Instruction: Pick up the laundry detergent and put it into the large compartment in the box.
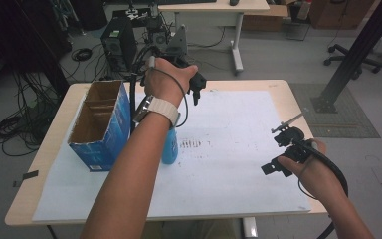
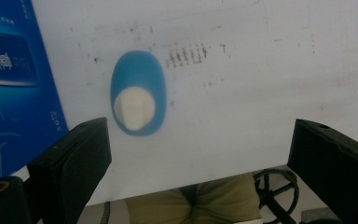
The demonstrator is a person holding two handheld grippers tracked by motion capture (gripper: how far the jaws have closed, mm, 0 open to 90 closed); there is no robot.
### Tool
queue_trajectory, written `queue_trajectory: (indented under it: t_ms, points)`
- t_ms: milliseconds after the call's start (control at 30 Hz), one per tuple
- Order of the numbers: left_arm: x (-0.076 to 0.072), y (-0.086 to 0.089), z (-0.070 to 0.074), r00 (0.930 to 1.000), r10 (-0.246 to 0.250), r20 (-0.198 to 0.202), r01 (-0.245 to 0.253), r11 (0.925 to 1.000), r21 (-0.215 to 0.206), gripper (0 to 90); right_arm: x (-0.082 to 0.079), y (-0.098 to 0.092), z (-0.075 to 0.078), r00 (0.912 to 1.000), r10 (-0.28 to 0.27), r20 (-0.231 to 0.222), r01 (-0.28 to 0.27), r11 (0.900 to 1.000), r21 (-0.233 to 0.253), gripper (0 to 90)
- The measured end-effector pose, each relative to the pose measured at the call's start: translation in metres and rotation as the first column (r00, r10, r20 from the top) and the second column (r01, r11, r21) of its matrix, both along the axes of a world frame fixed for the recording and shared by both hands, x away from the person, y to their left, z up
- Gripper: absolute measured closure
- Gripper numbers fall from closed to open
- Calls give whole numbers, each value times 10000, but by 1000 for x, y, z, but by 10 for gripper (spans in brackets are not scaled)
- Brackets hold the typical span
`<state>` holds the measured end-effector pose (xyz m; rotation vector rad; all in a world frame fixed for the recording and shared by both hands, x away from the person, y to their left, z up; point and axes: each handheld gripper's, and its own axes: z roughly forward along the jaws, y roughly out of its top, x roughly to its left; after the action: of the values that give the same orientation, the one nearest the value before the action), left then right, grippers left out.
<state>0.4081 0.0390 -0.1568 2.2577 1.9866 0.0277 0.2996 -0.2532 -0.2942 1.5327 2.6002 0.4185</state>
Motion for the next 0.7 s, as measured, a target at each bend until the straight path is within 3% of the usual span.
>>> queue_trajectory:
  t_ms: [133,333,700]
  points:
    - [1,3,-2,9999,134,48,-135,9997,212,61,1,1,-1,10000,23,-2,-23,10000,25,77]
    - [1,6,-5,9999,49,131,-49,10000,-8,45,1,1,-4,9999,87,-73,-87,10000,-20,77]
    - [1,16,-12,9988,414,254,-418,9990,134,47,0,1,-4,10000,47,-87,-47,10000,-56,77]
